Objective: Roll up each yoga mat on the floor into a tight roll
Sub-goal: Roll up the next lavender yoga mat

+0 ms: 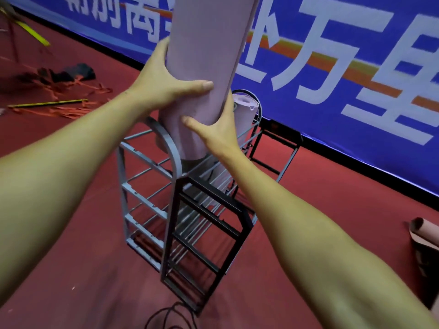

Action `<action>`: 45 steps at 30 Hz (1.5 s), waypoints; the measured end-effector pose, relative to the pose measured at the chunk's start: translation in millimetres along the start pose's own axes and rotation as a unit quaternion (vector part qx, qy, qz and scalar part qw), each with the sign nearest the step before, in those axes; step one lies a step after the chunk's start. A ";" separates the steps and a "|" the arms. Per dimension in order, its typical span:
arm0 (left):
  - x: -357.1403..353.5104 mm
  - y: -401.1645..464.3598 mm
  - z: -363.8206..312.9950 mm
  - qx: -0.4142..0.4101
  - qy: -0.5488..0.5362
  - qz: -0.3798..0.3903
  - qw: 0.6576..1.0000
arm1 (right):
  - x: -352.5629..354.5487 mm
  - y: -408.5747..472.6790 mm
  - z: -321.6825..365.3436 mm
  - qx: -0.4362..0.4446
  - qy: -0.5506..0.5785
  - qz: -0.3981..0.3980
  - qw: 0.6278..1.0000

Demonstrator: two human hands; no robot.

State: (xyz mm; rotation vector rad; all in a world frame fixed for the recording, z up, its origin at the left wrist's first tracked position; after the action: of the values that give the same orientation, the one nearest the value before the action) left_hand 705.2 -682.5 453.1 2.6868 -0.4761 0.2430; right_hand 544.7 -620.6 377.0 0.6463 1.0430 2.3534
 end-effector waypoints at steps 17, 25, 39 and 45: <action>25.6 0.4 60.2 0.036 0.100 0.031 0.994 | -32.3 -22.6 -36.5 -0.059 -0.075 0.217 0.971; 10.4 -17.5 49.0 -0.018 0.140 0.157 0.978 | 4.9 38.8 47.8 -0.040 0.112 0.083 0.989; 32.7 -23.6 47.2 0.061 0.156 0.094 0.981 | 8.4 15.9 26.0 -0.097 0.109 0.110 0.983; 20.3 -20.6 43.7 0.097 0.179 0.117 0.972 | 5.1 -13.6 0.6 -0.110 0.044 0.179 0.977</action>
State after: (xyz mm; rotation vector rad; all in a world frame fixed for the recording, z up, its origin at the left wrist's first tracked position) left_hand 735.8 -688.7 411.0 2.6804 -0.6838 0.8654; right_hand 544.4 -609.2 368.0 0.6975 0.7321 2.7826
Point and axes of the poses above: each hand's wrist, its own y-axis towards the middle knuckle, its own x-axis out of the back of the hand, z = x × y, the point moved 7 cm from there along y, towards the middle knuckle, and after that the axes turned 15 degrees about x, right-handed, at the moved point
